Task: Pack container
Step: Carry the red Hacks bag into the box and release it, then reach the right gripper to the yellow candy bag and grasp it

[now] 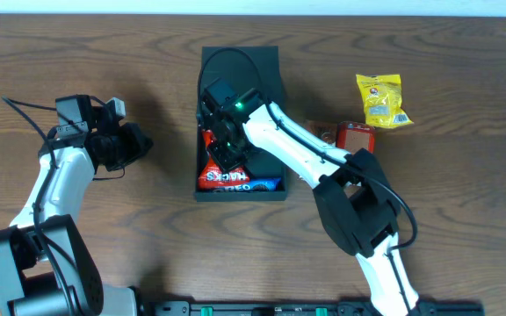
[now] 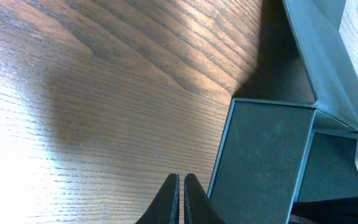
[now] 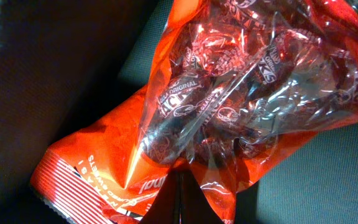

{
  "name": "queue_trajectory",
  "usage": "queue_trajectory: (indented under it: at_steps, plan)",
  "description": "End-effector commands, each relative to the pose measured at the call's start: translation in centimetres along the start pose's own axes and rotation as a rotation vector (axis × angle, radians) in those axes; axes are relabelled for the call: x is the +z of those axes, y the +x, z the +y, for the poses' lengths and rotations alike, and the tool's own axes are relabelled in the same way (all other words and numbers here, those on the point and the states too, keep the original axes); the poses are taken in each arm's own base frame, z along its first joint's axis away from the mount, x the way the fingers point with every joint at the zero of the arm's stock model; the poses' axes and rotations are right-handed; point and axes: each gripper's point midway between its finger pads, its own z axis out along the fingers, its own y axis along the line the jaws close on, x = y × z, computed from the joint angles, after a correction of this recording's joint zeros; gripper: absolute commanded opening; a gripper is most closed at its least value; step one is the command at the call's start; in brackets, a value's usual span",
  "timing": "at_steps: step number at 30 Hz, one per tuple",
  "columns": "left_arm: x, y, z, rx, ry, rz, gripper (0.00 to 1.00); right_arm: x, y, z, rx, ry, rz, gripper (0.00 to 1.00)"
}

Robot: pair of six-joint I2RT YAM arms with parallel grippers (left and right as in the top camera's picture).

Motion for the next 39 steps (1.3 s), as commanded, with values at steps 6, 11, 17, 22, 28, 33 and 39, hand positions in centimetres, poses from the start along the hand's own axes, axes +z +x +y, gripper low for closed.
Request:
queue_trajectory:
  at_steps: [6, 11, 17, 22, 28, 33, 39]
  plan:
    - [-0.4, -0.1, 0.4, 0.022, -0.030, -0.016, 0.06, -11.1, -3.6, -1.6, -0.058, 0.114, -0.158, 0.02]
    - [-0.4, 0.0, 0.5, 0.018, -0.034, -0.011, 0.06, -21.5, -4.8, -14.7, 0.162, 0.442, -0.356, 0.03]
    - [-0.4, -0.1, 0.9, 0.018, -0.056, -0.016, 0.06, -21.3, 0.8, -28.0, 0.410, 0.534, -0.246, 0.25]
    - [-0.4, -0.2, 0.9, 0.020, -0.058, -0.020, 0.06, -19.3, 5.4, -35.6, 0.582, 0.530, -0.214, 0.99]
    - [-0.4, -0.2, 0.9, 0.019, -0.058, -0.020, 0.06, -16.5, 6.7, -39.6, 0.651, 0.511, -0.270, 0.99]
    - [-0.4, -0.2, 0.9, 0.008, -0.058, -0.020, 0.06, -13.3, 6.9, -40.3, 0.648, 0.511, -0.269, 0.96]
    - [-0.4, -0.2, 0.9, -0.007, -0.058, -0.021, 0.06, -9.6, 7.5, -40.2, 0.654, 0.465, -0.220, 0.69]
